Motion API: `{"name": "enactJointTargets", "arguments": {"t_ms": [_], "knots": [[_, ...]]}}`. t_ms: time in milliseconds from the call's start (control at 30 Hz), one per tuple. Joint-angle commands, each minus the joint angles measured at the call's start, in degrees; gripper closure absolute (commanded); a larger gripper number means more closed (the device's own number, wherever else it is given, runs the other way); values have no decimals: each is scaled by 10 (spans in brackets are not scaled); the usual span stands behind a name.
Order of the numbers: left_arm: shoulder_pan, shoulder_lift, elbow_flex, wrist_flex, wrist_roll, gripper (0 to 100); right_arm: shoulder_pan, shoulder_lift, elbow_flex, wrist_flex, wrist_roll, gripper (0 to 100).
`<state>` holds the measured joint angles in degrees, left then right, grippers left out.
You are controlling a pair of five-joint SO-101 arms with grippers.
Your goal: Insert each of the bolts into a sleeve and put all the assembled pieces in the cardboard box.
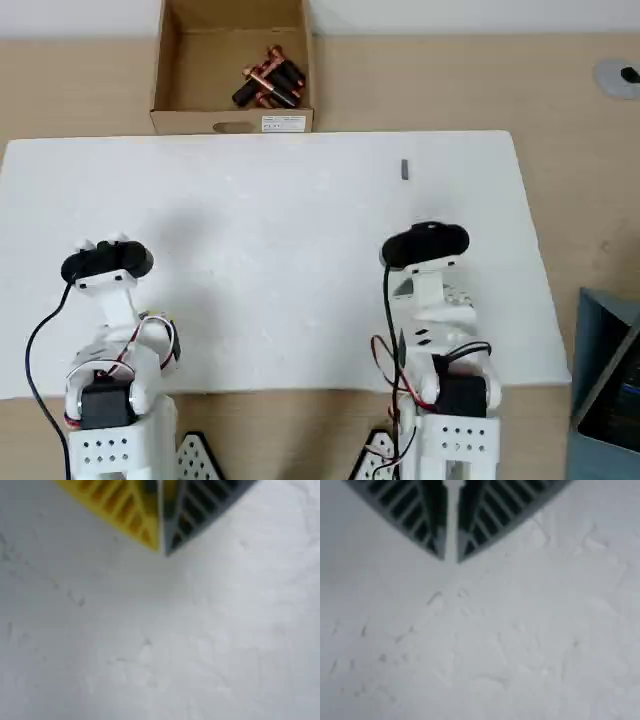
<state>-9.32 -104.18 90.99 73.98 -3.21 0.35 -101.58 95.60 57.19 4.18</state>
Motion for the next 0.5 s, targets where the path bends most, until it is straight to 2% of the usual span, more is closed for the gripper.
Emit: {"name": "enactJointTargets", "arguments": {"t_ms": [0,467], "knots": [[-6,-4,-2,-8,-4,995,3,-56,14,-8,-1,989],[-6,-4,-2,-8,-4,995,1,-81,12,34,-4,988]]}}
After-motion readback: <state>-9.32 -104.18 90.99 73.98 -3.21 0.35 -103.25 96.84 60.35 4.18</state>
